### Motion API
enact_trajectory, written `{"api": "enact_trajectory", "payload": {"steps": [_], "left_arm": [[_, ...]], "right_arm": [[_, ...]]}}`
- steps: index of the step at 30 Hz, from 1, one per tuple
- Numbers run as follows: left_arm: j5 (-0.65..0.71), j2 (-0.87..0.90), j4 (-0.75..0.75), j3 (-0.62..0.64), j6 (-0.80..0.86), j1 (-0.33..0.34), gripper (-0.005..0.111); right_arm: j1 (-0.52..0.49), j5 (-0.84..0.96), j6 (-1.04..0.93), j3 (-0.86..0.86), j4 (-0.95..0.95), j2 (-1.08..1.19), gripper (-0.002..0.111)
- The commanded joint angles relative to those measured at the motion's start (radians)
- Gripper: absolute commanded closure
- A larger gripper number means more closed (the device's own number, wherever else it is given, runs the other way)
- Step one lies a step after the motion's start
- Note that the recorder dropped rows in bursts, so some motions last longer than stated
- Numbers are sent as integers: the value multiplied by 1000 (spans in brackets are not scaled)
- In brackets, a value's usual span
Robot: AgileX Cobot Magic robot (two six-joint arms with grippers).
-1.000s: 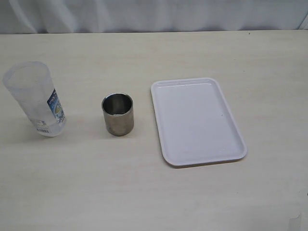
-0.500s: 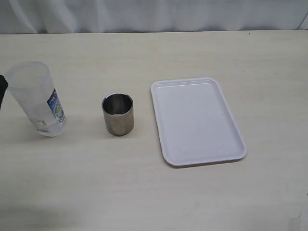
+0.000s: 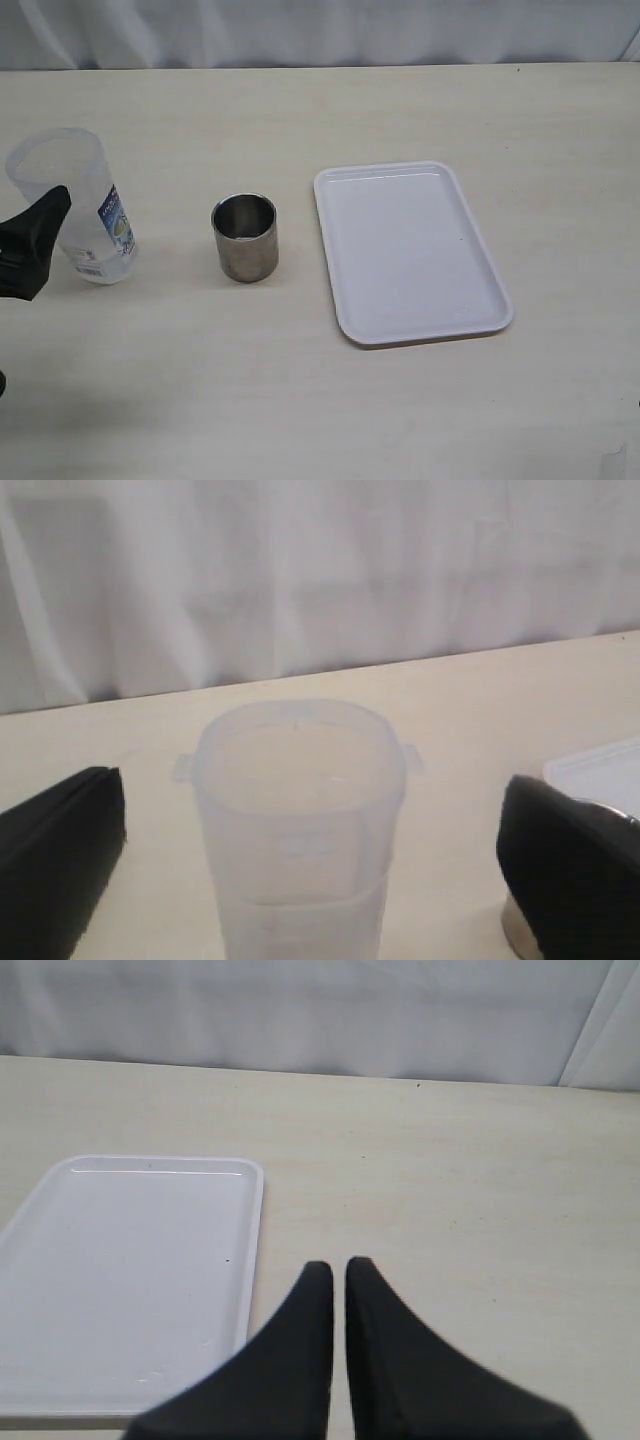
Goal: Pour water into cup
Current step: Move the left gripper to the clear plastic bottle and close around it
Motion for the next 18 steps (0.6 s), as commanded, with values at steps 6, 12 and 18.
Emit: {"api": "enact_trajectory", "payload": {"steps": [6, 12, 18], "left_arm": [[-145, 166, 3, -1, 30, 5, 13], [-190, 295, 0, -25, 39, 5, 13], [-192, 425, 0, -73, 57, 5, 13]], "right_arm": [[2, 3, -2, 3, -1, -5, 104], [2, 3, -2, 3, -1, -5, 104], [2, 3, -2, 3, -1, -5, 104]]}}
